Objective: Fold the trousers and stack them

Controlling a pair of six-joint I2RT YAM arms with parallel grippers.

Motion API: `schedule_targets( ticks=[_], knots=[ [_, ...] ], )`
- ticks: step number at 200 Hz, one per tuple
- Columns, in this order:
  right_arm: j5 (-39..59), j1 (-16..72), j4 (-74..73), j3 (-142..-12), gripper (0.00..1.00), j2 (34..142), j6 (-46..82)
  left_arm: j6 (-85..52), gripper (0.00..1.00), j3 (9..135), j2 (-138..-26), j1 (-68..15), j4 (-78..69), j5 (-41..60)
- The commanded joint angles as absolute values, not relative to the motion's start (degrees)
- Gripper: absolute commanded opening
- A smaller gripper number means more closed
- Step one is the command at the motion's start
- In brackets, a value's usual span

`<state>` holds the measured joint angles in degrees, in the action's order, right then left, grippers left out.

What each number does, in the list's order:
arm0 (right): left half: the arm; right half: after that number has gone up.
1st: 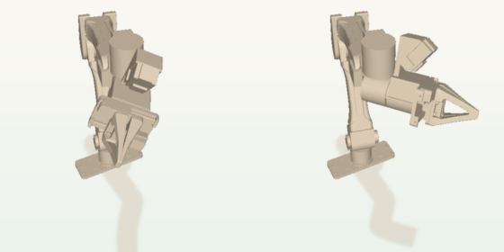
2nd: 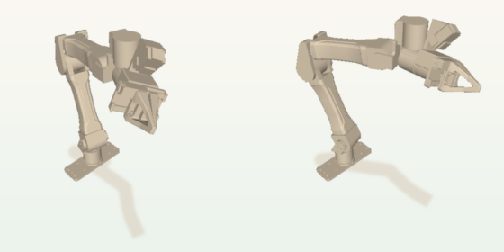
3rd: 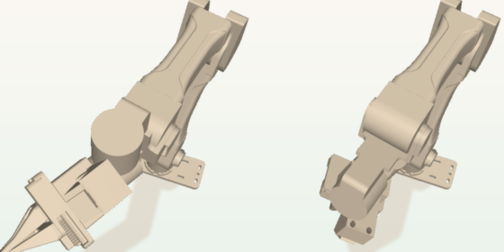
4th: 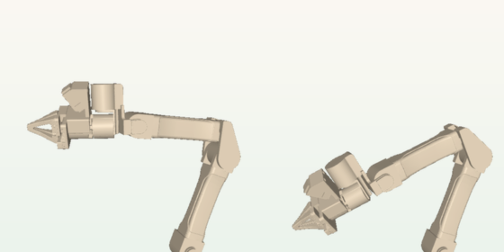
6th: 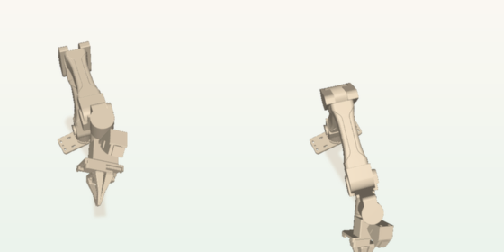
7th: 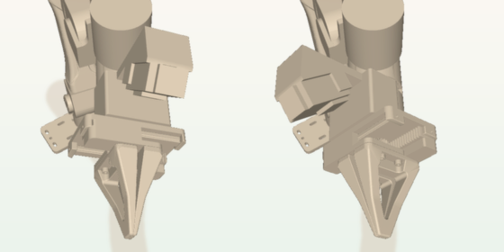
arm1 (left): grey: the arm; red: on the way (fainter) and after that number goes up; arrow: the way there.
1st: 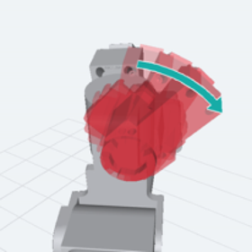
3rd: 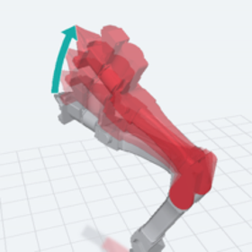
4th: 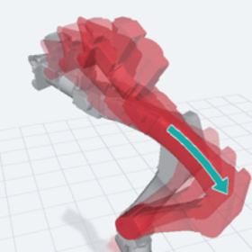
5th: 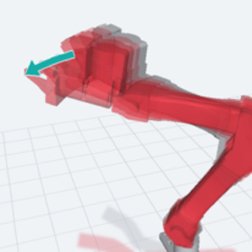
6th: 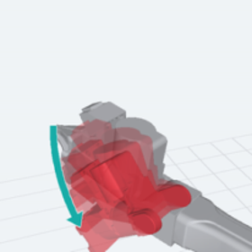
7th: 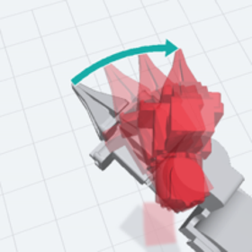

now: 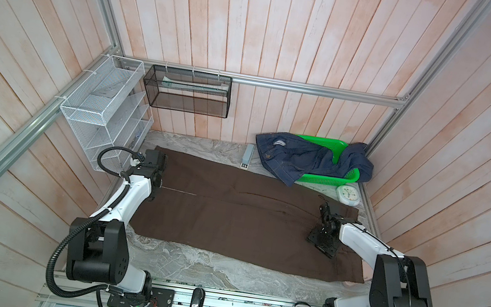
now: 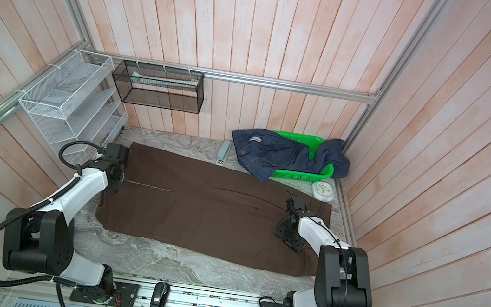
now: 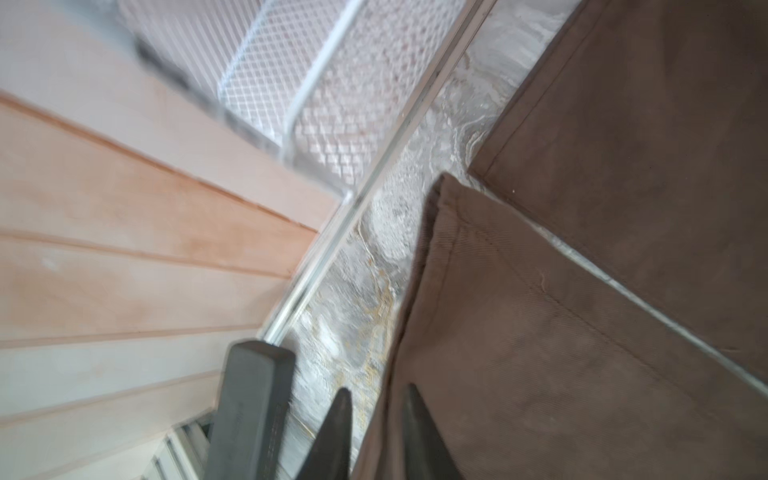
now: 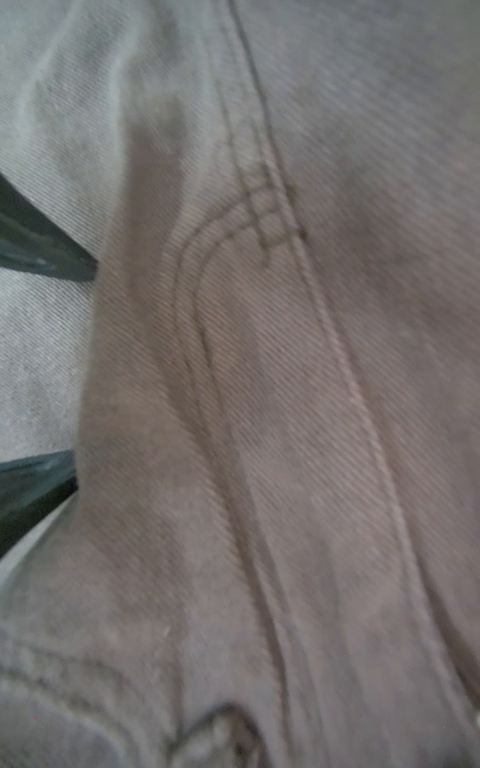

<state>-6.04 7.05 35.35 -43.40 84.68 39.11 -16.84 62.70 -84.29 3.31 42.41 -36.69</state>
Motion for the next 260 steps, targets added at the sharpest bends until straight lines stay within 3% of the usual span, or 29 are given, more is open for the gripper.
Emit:
schedule_targets(
  ticks=[1,15,35,80,117,186,233,260],
  knots=[
    [-13.73,5.22,39.21,-41.47,0.68,85.71,40.75,-16.18,0.44,65.67,-84.99,3.69,41.35,-37.89],
    [-13.83,4.82,39.5,-41.5,0.68,84.29,41.03,-16.26,0.55,66.49,-85.11,3.69,42.58,-36.74],
    [-13.19,4.66,40.84,-42.89,0.68,82.45,40.73,-17.08,0.61,67.87,-83.62,3.65,44.93,-32.76],
    [-3.4,5.81,40.95,-45.59,0.68,77.46,39.78,-21.97,0.59,63.05,-76.44,2.9,42.91,-9.97],
    [-1.61,5.98,39.37,-45.88,0.68,79.66,39.93,-28.9,0.54,54.26,-80.2,2.9,37.23,2.57],
    [-3.41,5.58,37.88,-41.29,0.68,83.94,40.47,-33.22,0.56,47.29,-87.06,6.11,33.48,-0.37],
    [-4.85,4.39,40.98,-41.26,0.68,80.75,40.57,-31.61,0.59,46.04,-83.95,10.73,36.82,-4.81],
    [-0.58,4.35,40.99,-45.78,0.68,77.9,39.39,-30.5,0.59,49.87,-80.0,10.98,37.54,-1.99]
  ],
)
